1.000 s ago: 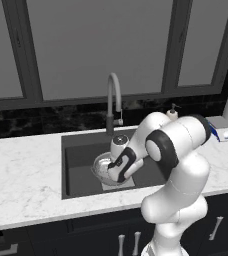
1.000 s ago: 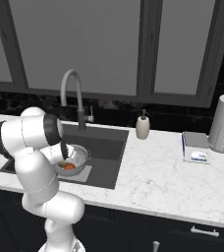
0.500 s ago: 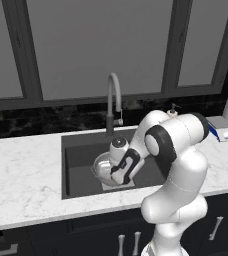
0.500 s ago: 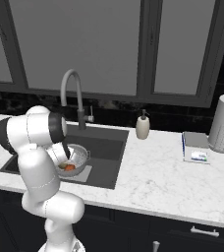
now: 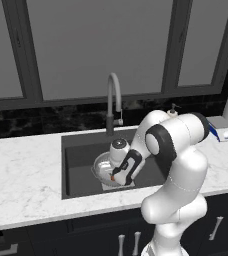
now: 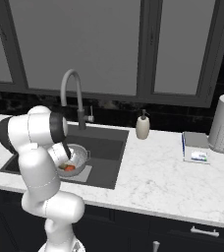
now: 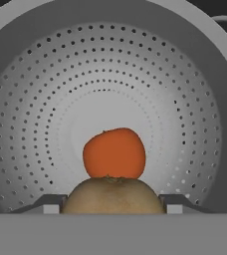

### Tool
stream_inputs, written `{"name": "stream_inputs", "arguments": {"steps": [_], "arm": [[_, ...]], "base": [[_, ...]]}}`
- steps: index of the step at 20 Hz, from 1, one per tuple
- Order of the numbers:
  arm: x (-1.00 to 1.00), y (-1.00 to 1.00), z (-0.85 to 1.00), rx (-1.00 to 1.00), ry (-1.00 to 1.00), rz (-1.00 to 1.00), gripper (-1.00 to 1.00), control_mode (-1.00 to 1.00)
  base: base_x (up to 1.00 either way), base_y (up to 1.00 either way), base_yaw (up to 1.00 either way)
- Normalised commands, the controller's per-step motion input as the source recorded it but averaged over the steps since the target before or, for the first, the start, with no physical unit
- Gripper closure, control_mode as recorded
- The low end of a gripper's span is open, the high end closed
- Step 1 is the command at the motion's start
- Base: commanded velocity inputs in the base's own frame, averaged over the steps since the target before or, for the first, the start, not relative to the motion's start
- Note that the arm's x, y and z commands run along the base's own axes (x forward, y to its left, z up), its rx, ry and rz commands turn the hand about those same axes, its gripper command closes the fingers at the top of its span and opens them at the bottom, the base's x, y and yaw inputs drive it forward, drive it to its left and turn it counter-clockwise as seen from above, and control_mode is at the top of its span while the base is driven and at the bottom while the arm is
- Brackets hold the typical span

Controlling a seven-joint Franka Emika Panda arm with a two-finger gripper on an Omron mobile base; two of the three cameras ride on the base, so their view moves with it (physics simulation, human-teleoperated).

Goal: Put the colander in the sink, put the orange, kiwi in the colander, and turn on the sink faucet and pour water over the colander.

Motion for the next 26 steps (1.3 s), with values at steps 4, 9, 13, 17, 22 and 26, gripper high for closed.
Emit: {"name": "stream_inputs", "arguments": {"steps": [4,9,13,17,22,26], "arm": [[0.0,0.0,0.0,0.0,0.0,0.0,-1.0,-1.0],[0.0,-0.03,0.0,0.0,0.0,0.0,-1.0,-1.0],[0.06,-0.15,0.25,0.0,0.0,0.0,-1.0,-1.0],[0.0,-0.1,0.73,0.0,-0.04,0.0,-1.0,-1.0],[-0.16,-0.16,0.9,0.0,-0.1,0.0,-1.0,-1.0],[-0.14,-0.37,0.98,0.04,-0.14,0.03,-1.0,-1.0]], "base": [[0.0,0.0,0.0],[0.0,0.0,0.0],[0.0,0.0,0.0],[0.0,0.0,0.0],[0.0,0.0,0.0],[0.0,0.0,0.0]]}}
